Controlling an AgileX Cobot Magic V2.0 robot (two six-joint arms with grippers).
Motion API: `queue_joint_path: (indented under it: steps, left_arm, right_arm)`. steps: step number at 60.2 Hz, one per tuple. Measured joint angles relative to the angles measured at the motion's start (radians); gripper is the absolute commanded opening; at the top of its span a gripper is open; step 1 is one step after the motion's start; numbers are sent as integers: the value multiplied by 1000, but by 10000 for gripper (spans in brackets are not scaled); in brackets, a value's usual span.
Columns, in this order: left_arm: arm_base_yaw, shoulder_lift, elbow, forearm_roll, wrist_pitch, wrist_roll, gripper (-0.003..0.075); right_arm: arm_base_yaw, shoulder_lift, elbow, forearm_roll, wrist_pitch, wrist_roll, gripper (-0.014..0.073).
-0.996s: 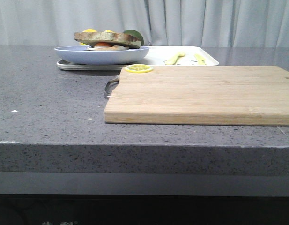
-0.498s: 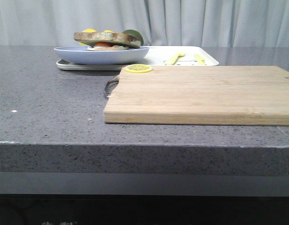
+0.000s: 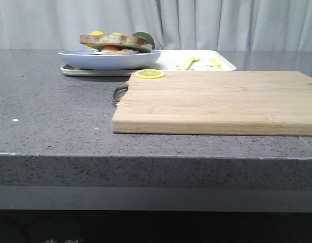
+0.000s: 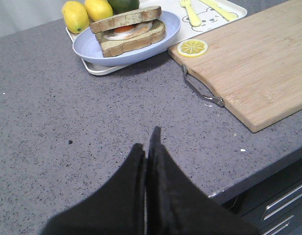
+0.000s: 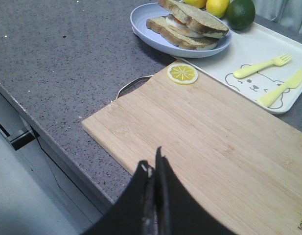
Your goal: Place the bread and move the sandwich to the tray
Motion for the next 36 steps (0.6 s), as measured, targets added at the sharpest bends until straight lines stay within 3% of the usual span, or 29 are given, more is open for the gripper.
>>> queue_joint_path:
  steps: [18,36]
  left_arm:
    - [16,-48,26,0,-17,0,-18]
    - [225,-202,123,0,-85,0,-18]
  right_arm:
    - [0,0,0,0,2,0,-67]
    - [0,0,0,0,4,0,-67]
